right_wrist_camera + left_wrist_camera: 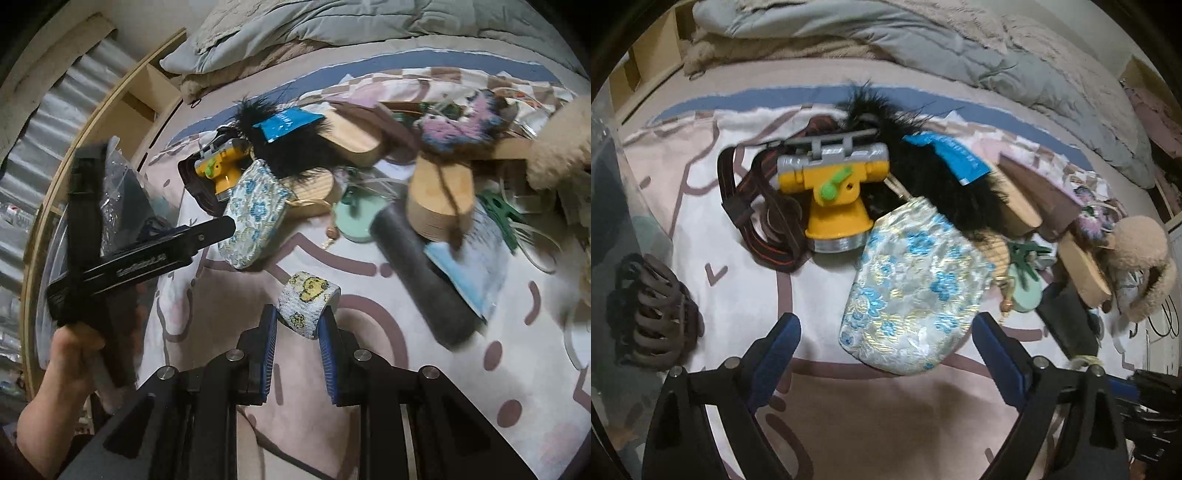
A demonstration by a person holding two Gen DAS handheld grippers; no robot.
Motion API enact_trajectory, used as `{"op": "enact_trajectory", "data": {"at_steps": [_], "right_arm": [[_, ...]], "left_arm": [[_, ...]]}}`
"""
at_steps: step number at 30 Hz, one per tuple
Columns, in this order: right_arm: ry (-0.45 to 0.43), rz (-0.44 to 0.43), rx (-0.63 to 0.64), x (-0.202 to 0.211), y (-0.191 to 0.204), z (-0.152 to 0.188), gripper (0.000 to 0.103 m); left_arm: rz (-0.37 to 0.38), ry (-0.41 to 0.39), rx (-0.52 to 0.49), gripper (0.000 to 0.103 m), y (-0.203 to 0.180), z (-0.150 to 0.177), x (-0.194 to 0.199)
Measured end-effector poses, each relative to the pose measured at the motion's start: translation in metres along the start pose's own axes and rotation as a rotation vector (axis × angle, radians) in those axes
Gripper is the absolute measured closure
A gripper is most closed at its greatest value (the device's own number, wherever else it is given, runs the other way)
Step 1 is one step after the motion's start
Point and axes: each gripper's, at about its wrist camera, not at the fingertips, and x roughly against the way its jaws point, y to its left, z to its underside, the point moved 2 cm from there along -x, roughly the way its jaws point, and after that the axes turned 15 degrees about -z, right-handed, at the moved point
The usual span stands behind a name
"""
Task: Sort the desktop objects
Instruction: 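Reach the right gripper to the small cartoon-print tape roll and grasp it, then close the left gripper on the blue floral drawstring pouch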
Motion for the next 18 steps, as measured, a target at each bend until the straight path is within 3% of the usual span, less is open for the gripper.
{"op": "enact_trajectory", "data": {"at_steps": [4,6,7,9,10,15,18], "right_arm": [[0.000,-0.006,0.000,0.005,0.000,0.003,0.079],[0.003,-0.002,0.009,0.006,0.001,0.004,0.079],[0.006,0.002,0.017,0.006,0.002,0.004,0.079],[0.007,0.003,0.024,0.006,0.003,0.004,0.079],[0.008,0.001,0.025,0.005,0.004,0.004,0.079],[0.015,0.008,0.046,0.001,0.008,0.002,0.079],[0.019,0.012,0.049,0.000,0.010,0.003,0.079]], "left_arm": [[0.016,0.044,0.019,0.009,0.005,0.001,-0.015],[0.040,0.071,0.029,0.015,0.007,0.002,-0.021],[0.050,0.092,0.038,0.021,0.009,0.003,-0.025],[0.064,0.125,0.054,0.042,0.011,0.005,-0.031],[0.067,0.134,0.060,0.044,0.012,0.006,-0.032],[0.032,0.120,0.028,0.084,0.018,0.006,-0.028],[0.033,0.121,0.029,0.095,0.023,0.008,-0.025]]}}
